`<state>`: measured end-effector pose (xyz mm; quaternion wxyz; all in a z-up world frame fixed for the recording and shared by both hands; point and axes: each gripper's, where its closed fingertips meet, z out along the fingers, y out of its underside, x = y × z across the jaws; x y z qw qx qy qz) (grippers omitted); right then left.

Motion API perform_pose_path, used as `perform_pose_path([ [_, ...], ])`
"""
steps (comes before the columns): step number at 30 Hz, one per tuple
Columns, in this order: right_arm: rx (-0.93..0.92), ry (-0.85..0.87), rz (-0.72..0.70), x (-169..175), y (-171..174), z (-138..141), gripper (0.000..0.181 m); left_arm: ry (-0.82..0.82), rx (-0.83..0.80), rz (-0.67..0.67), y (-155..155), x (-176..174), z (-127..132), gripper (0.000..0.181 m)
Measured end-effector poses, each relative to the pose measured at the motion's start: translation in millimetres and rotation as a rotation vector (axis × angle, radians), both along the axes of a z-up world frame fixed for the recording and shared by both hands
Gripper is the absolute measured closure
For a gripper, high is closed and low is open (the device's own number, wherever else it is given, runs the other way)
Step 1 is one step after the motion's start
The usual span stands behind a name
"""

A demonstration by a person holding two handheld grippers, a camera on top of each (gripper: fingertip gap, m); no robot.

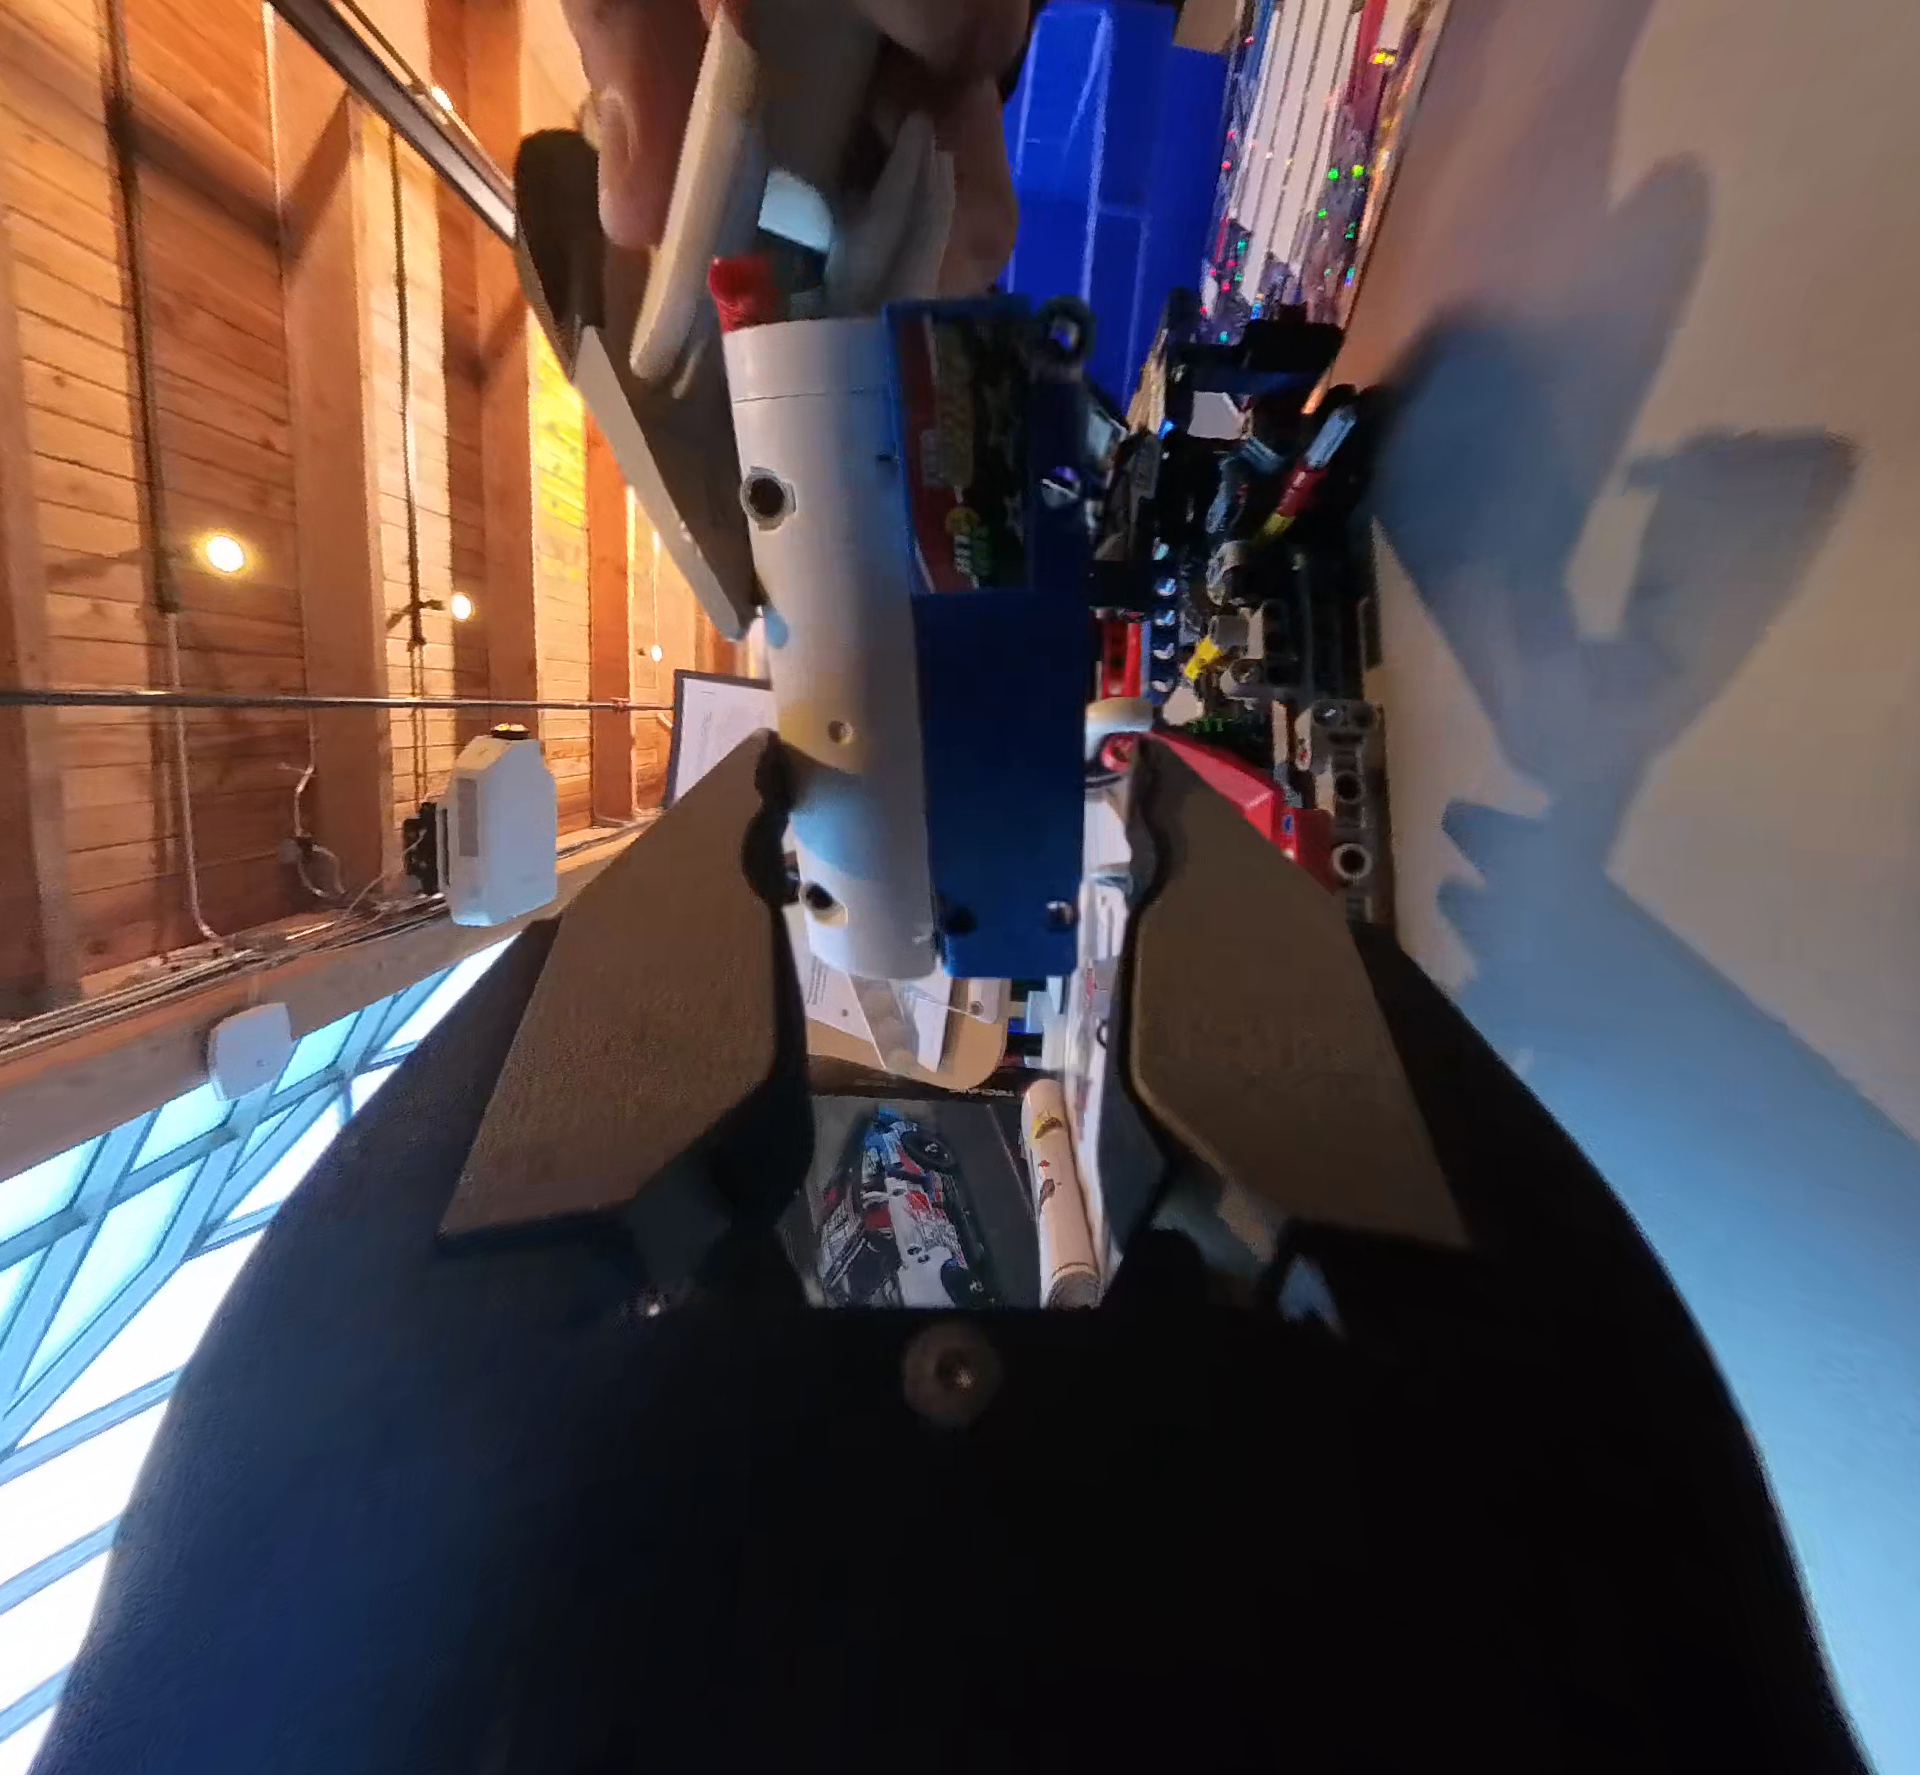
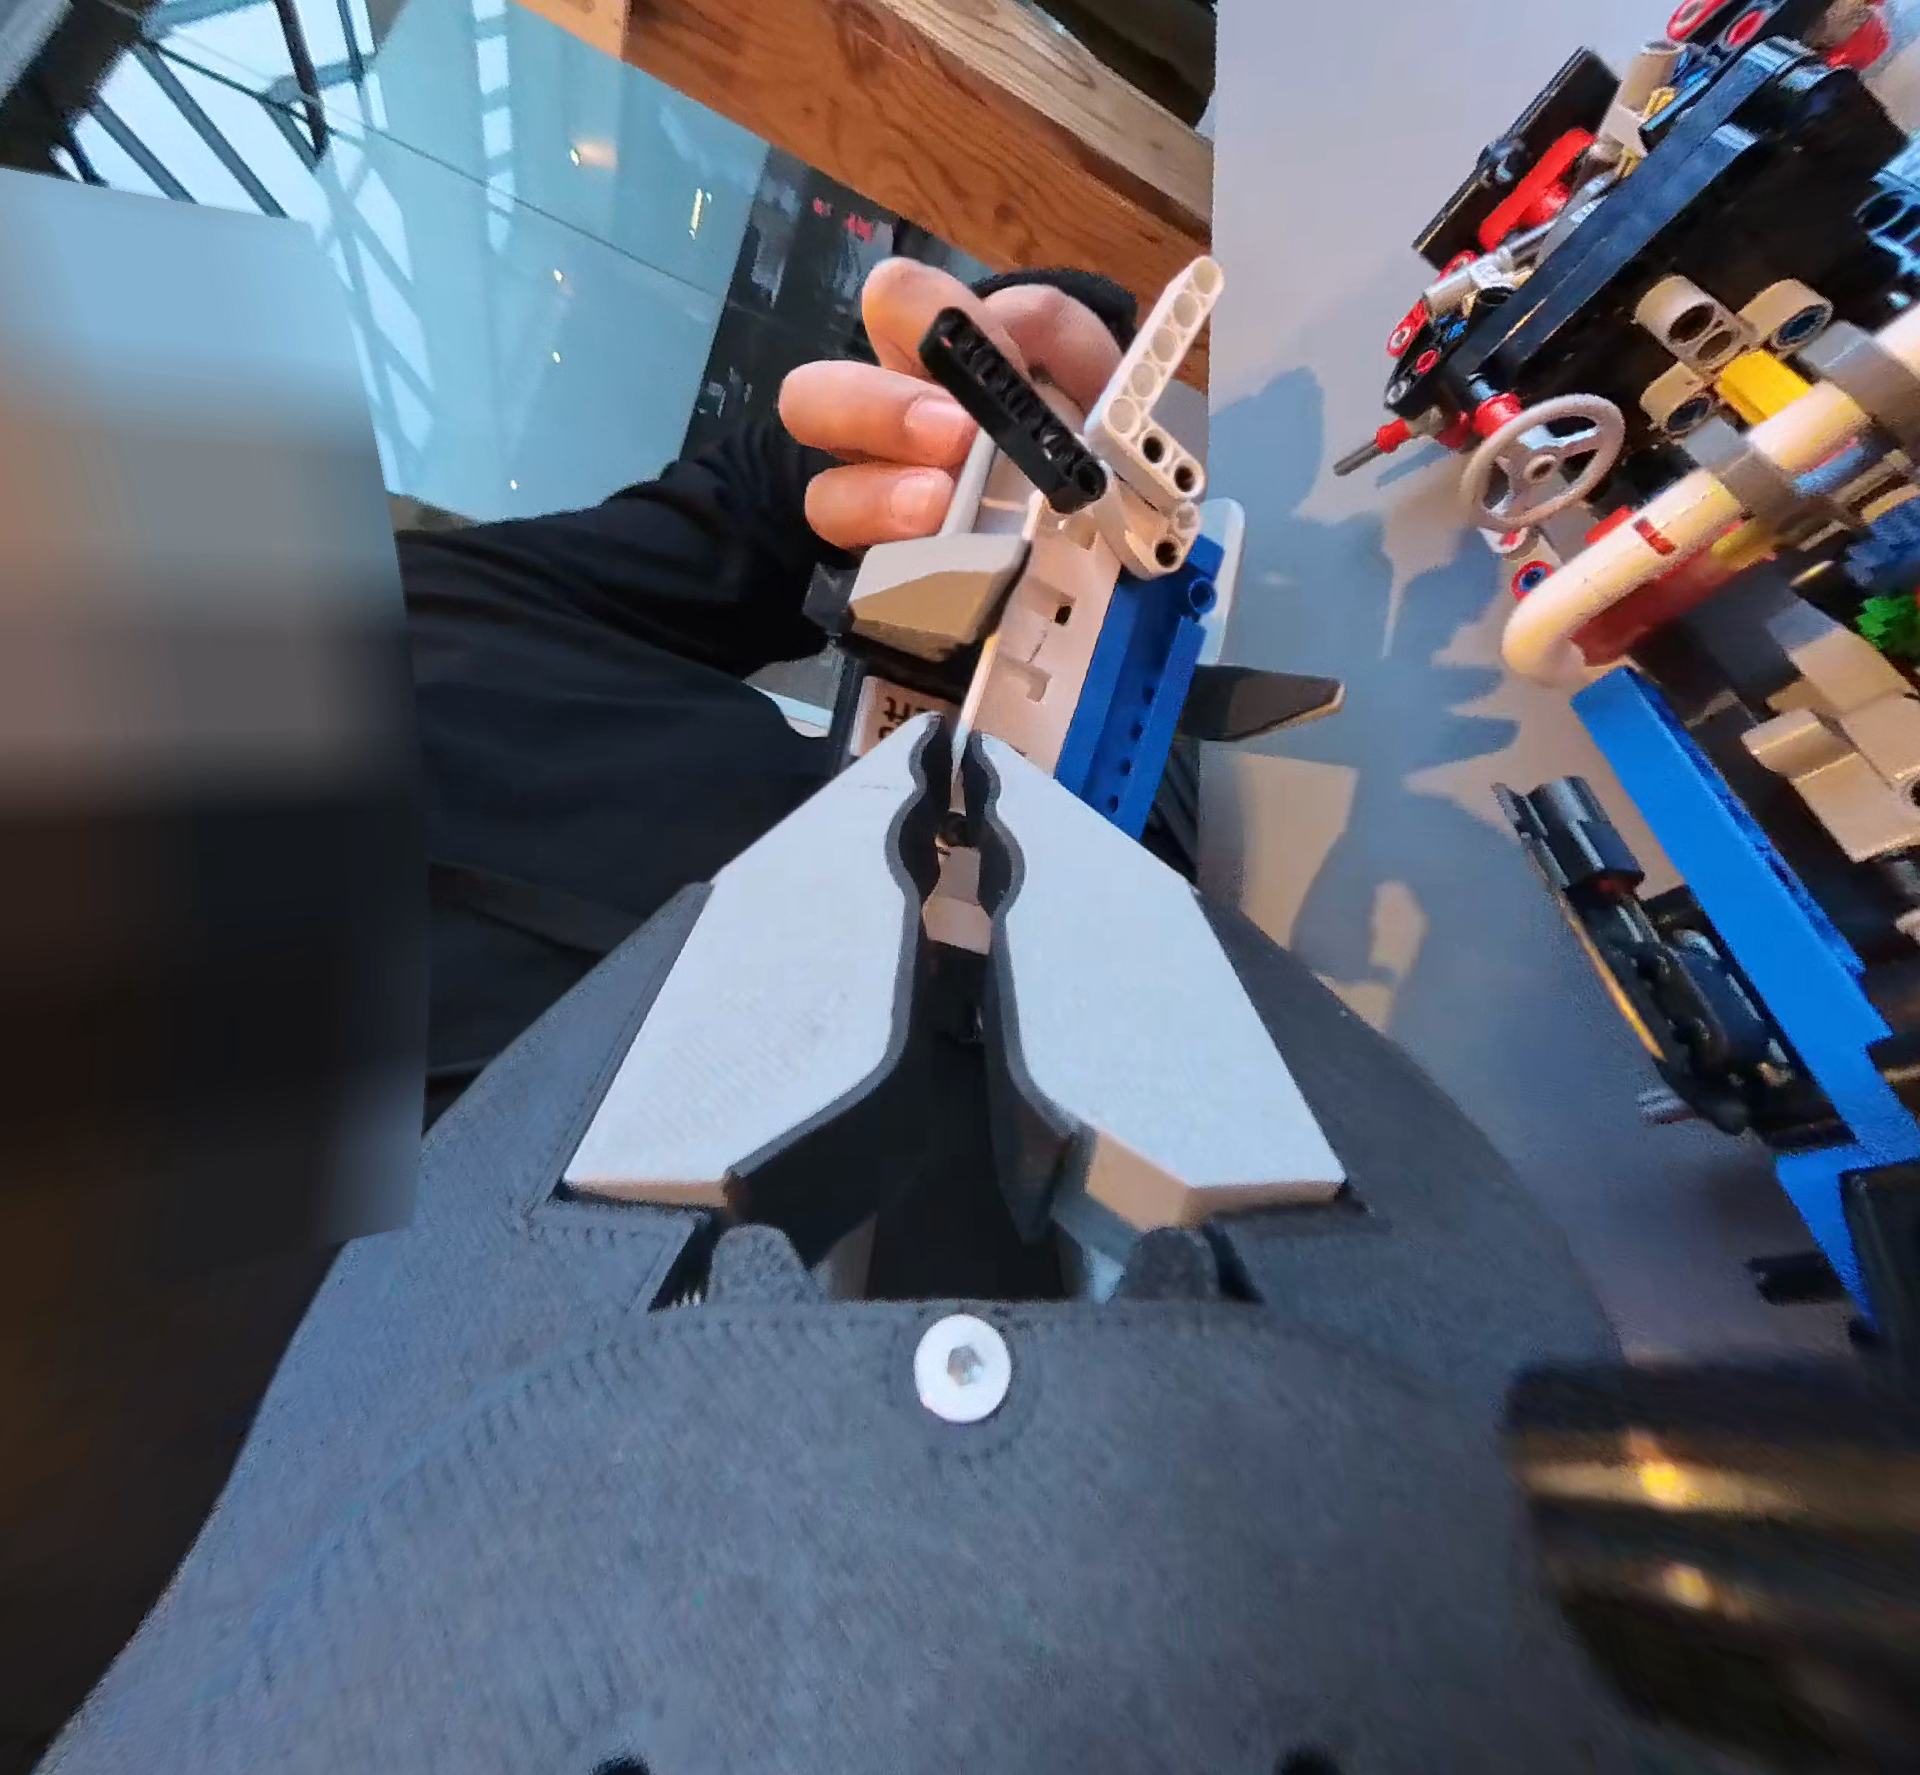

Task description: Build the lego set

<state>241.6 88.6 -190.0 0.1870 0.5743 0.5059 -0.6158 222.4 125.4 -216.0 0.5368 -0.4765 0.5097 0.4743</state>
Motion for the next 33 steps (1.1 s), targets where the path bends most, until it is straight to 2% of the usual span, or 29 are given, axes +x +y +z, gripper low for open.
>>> perform_pose_path([
  [4, 0.001, -0.01, -0.023, 1, 2, -3, 0.181, -0.009, -0.01, -0.019, -2, 5, 2, 0.13],
  [10, 0.339, -0.015, -0.081, -1, 19, -26, 0.179, 0.007, -0.079, -0.006, -5, 6, -18, 0.134],
  [16, 0.458, 0.023, -0.06, -1, 23, -32, 0.181, -0.037, -0.105, 0.06, 2, 5, -27, 0.128],
  [19, 0.507, 0.026, -0.034, -1, 25, -39, 0.181, -0.038, -0.114, 0.069, 6, 6, -30, 0.135],
  [21, 0.476, 0.026, -0.026, -2, 23, -39, 0.181, -0.044, -0.098, 0.065, 9, 8, -28, 0.139],
  [24, 0.391, 0.028, -0.054, -4, 25, -33, 0.181, -0.067, -0.079, 0.069, 9, 8, -26, 0.121],
  [26, 0.321, 0.032, -0.07, -3, 26, -25, 0.181, -0.079, -0.066, 0.075, 5, 6, -24, 0.116],
  [30, 0.176, 0.015, -0.059, 1, 21, -14, 0.181, -0.05, -0.009, 0.07, 2, 8, -16, 0.114],
  [33, 0.142, 0.006, -0.058, 1, 19, -12, 0.181, -0.029, 0.006, 0.072, 6, 10, -13, 0.109],
])
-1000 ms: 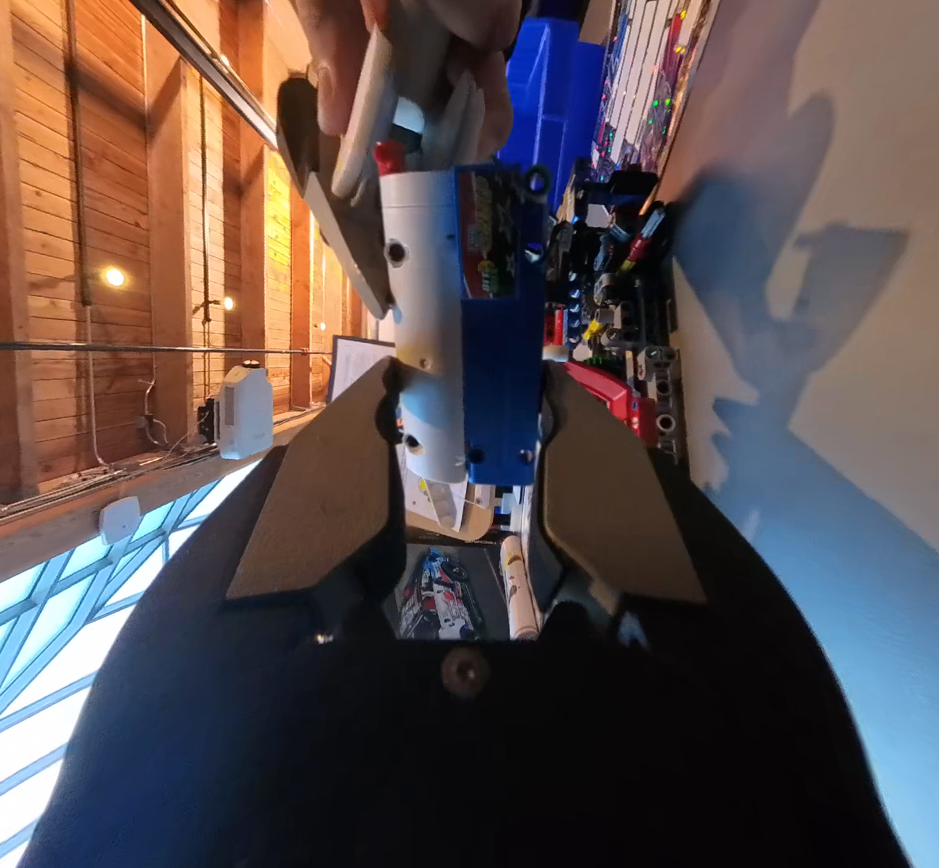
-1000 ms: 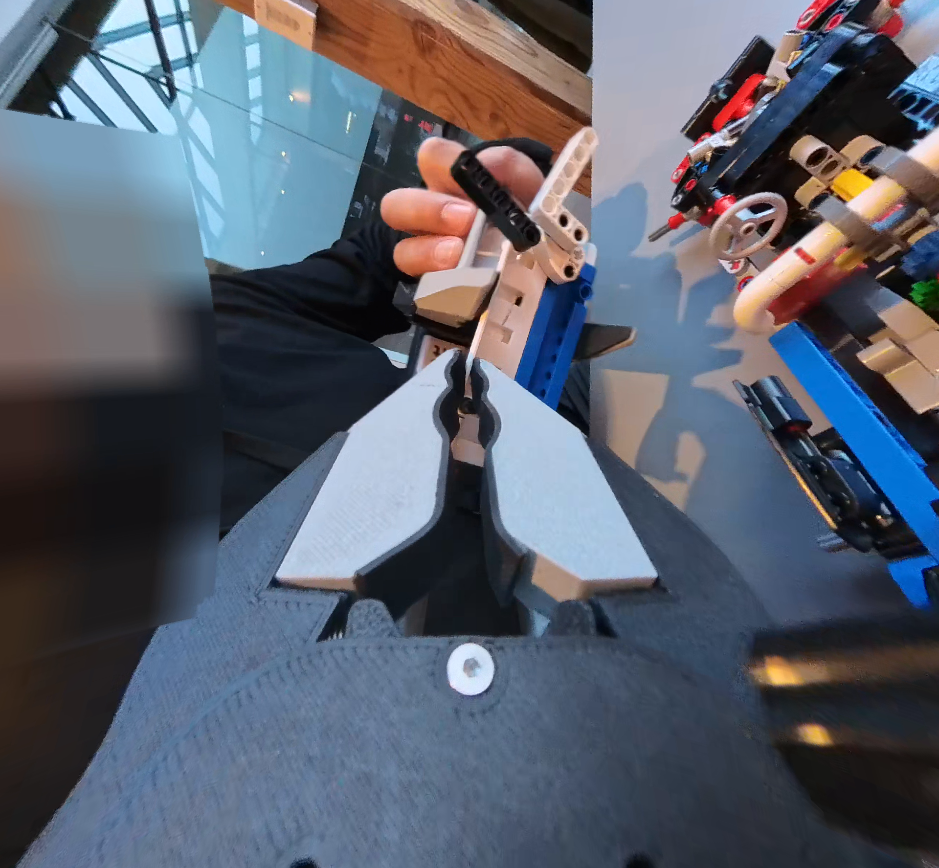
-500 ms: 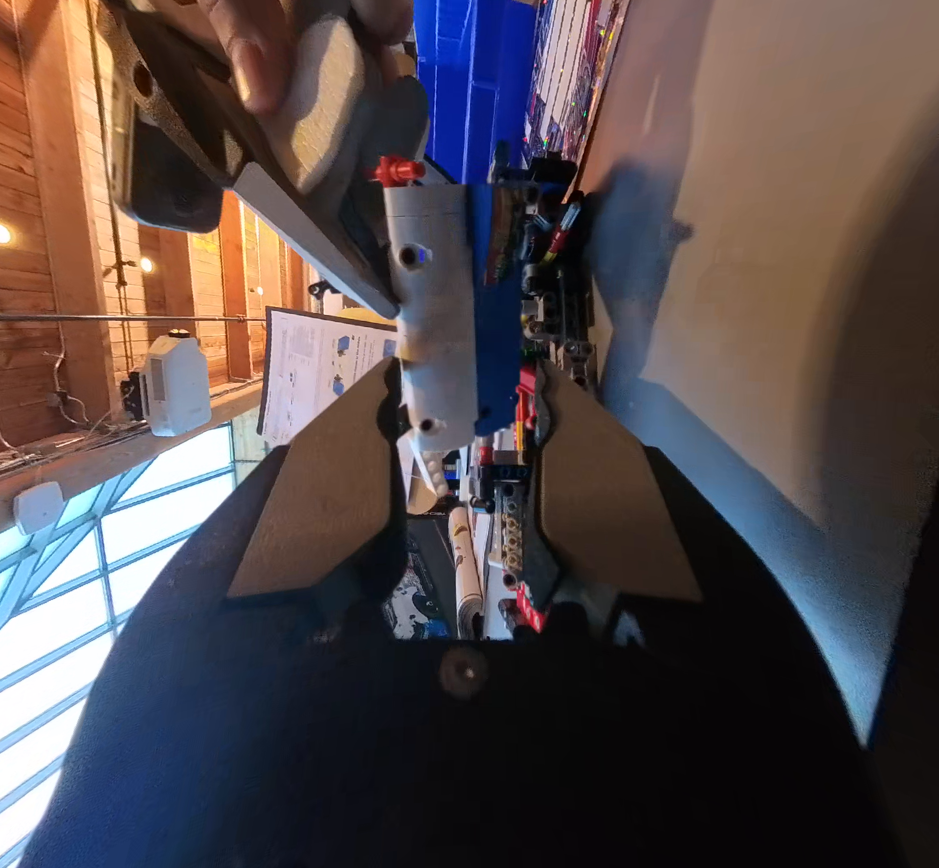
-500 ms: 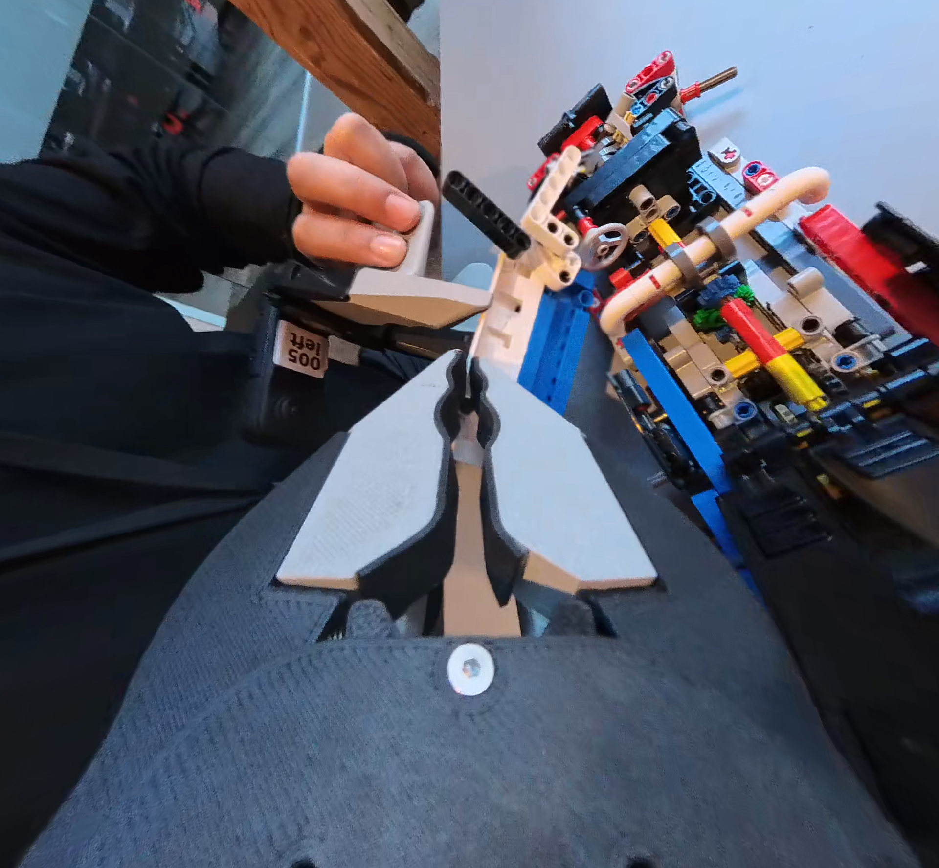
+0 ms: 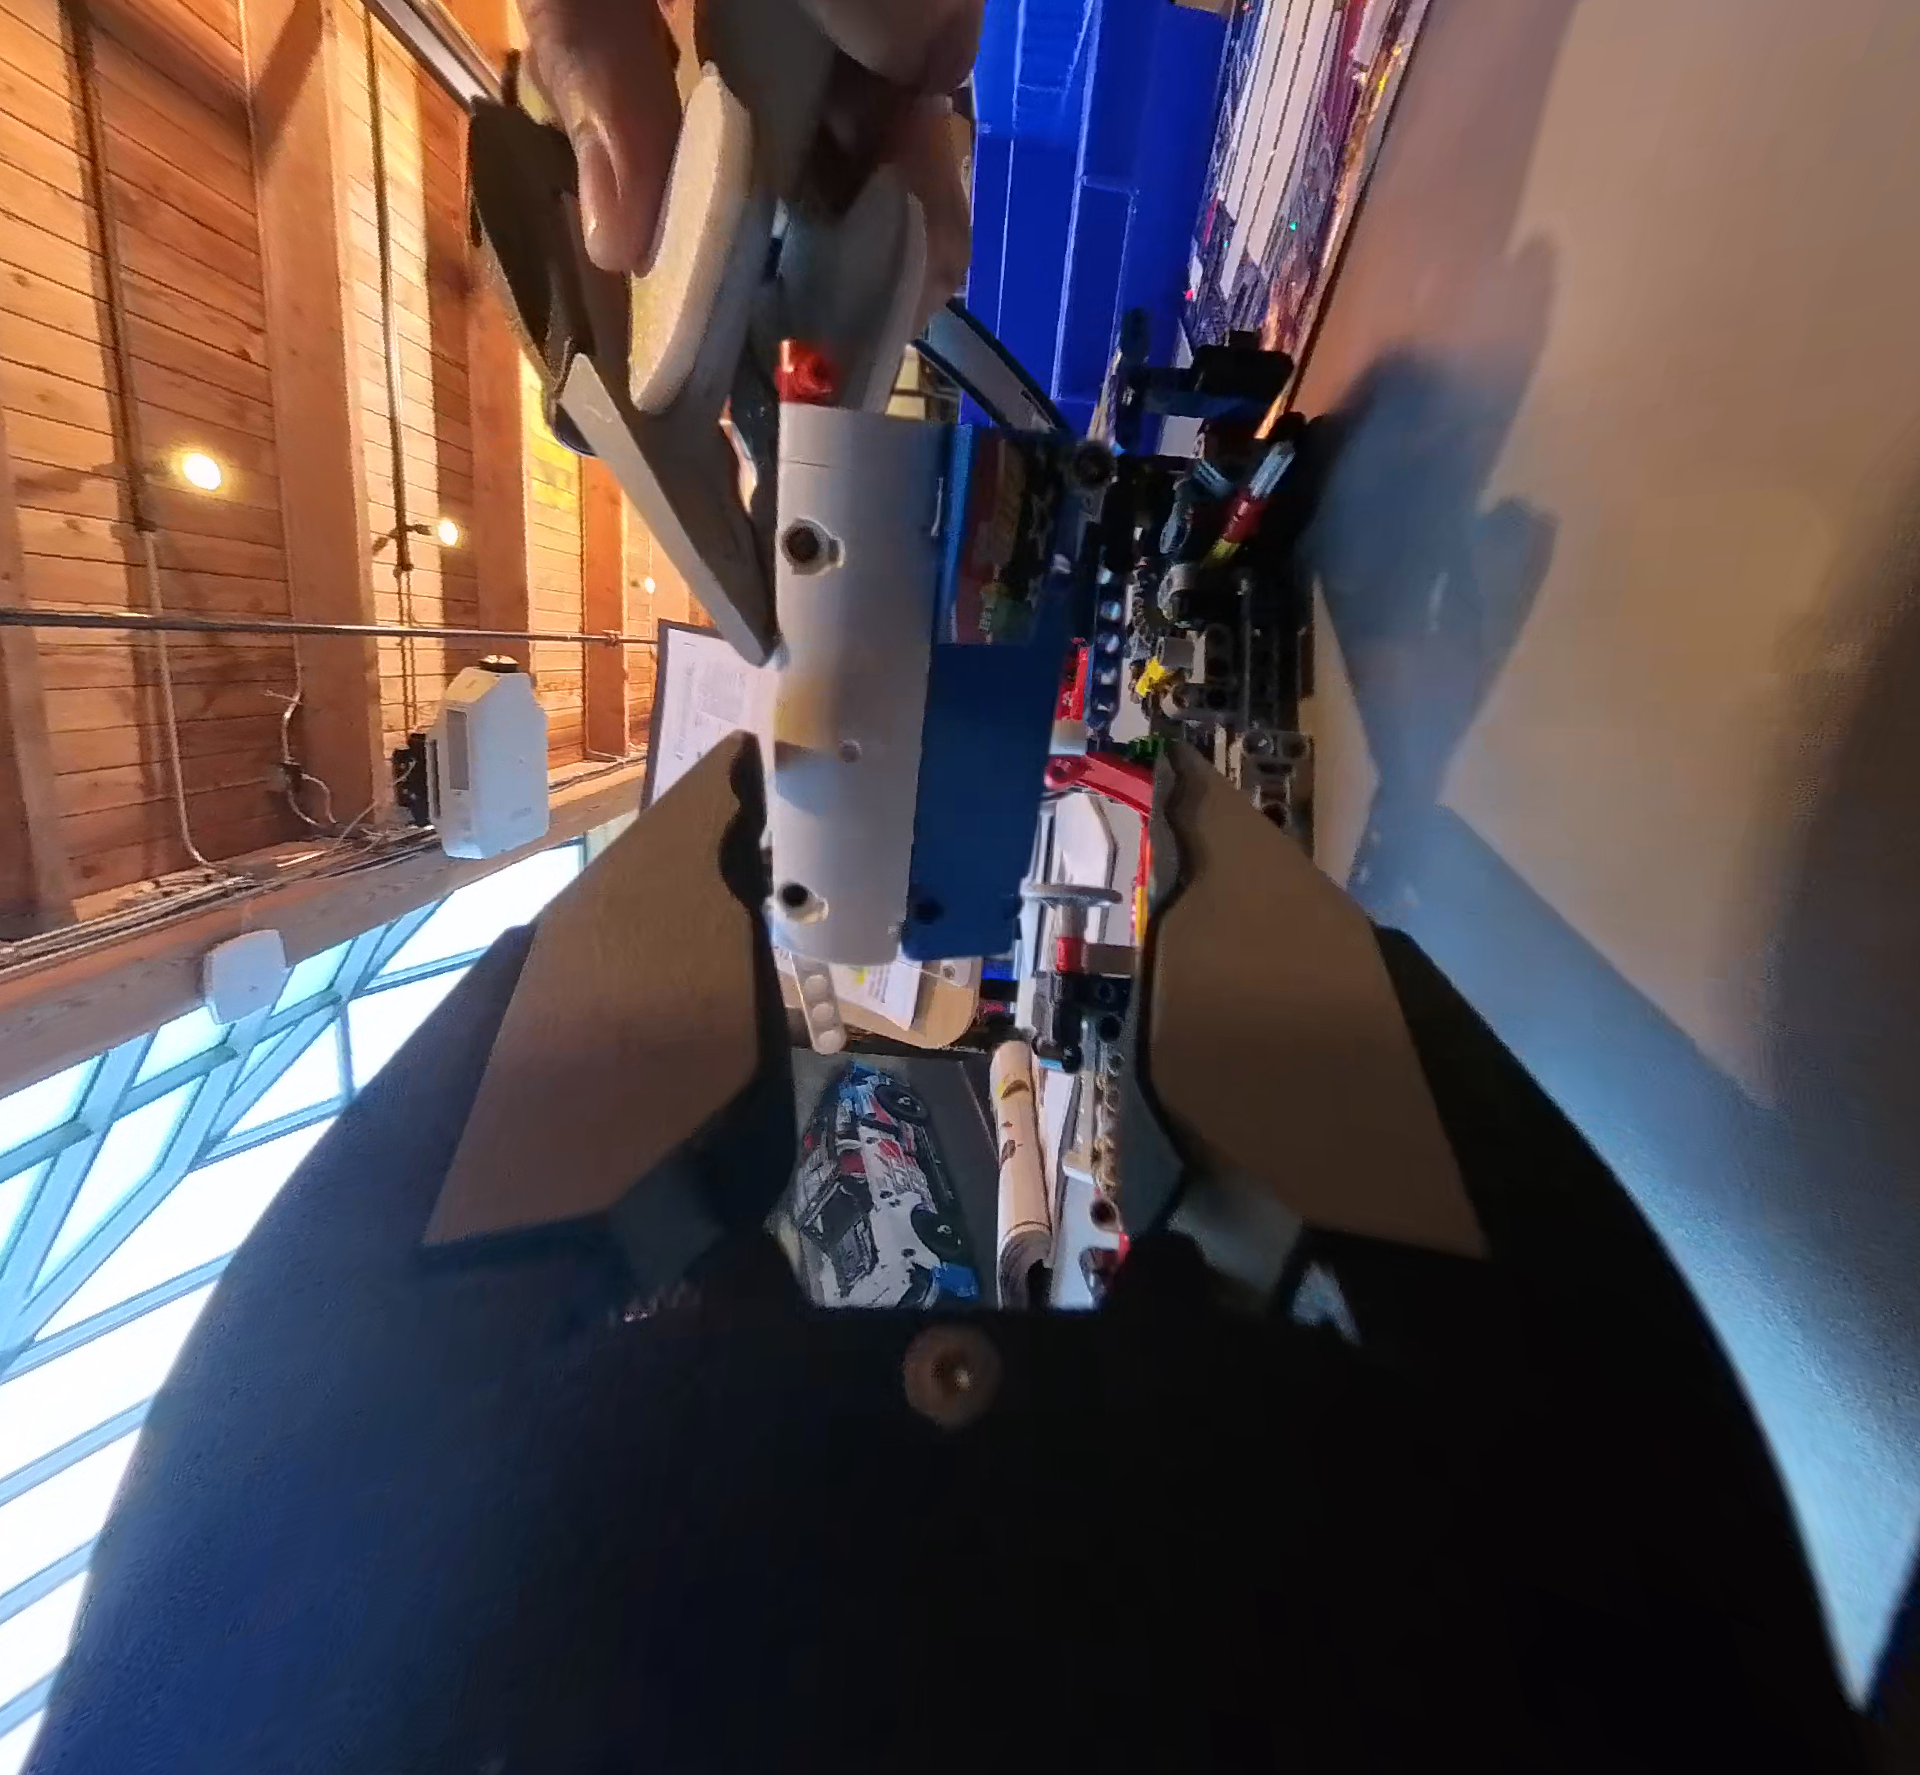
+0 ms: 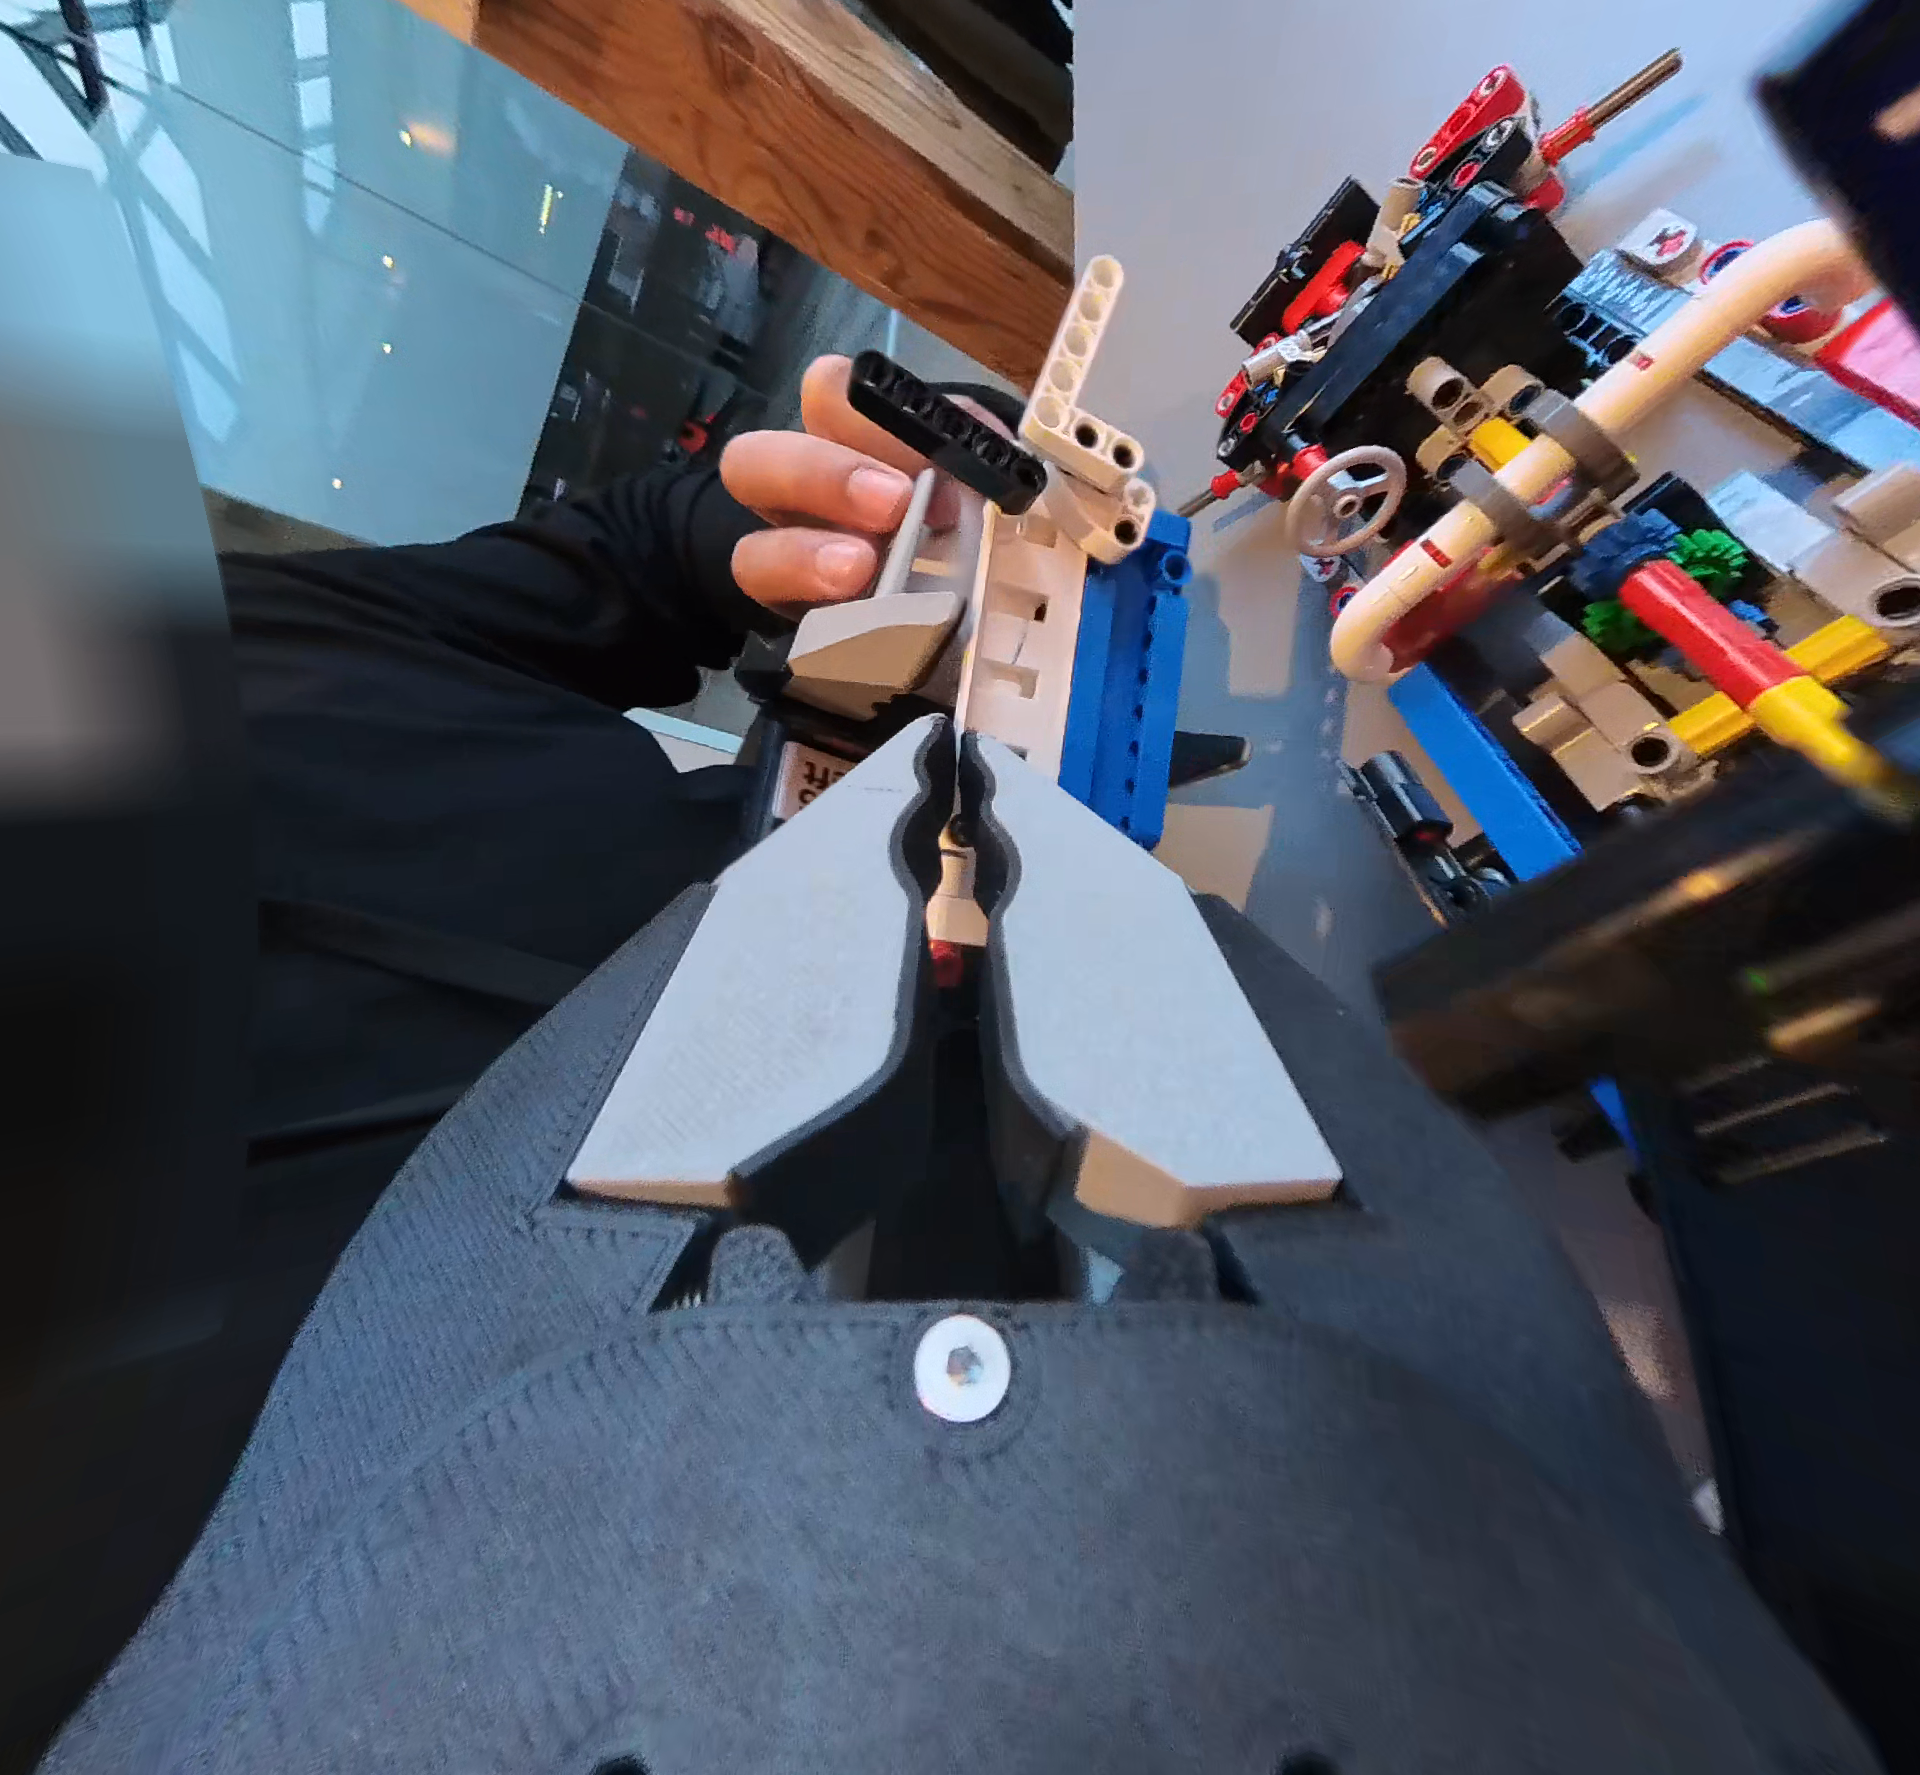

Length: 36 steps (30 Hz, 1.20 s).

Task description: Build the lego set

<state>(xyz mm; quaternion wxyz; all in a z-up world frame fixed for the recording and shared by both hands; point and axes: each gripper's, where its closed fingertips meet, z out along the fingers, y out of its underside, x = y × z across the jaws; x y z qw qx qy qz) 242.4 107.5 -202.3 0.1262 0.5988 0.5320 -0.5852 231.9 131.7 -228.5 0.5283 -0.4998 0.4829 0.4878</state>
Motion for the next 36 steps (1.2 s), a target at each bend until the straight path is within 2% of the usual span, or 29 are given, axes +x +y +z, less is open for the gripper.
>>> perform_pose_path([
  [4, -0.043, 0.001, -0.003, 1, -3, 7, 0.181, 0.021, 0.021, -0.009, 2, 0, 5, 0.109],
  [9, -0.064, -0.011, 0.007, 2, -9, 5, 0.181, 0.051, 0.058, -0.023, 2, 0, 12, 0.127],
  [16, 0.061, -0.017, -0.047, 0, 1, -7, 0.181, 0.036, 0.011, -0.009, -3, -1, 1, 0.13],
  [20, 0.228, -0.017, -0.046, 0, 4, -18, 0.181, 0.004, -0.063, 0.014, -2, -3, -11, 0.13],
  [24, 0.531, 0.058, -0.066, 1, 26, -14, 0.175, -0.031, -0.1, 0.052, -4, -7, -22, 0.13],
  [26, 0.746, 0.081, -0.101, 0, 48, -17, 0.165, -0.016, -0.116, 0.058, -6, -8, -29, 0.129],
  [28, 0.893, 0.094, -0.074, 0, 57, -23, 0.162, 0.004, -0.132, 0.061, -5, -10, -34, 0.129],
  [32, 1.017, 0.086, 0.037, -1, 54, -42, 0.159, 0.024, -0.201, 0.085, 1, -16, -46, 0.13],
  [36, 1.046, 0.136, 0.126, -2, 44, -51, 0.139, 0.031, -0.236, 0.124, 7, -24, -50, 0.129],
])
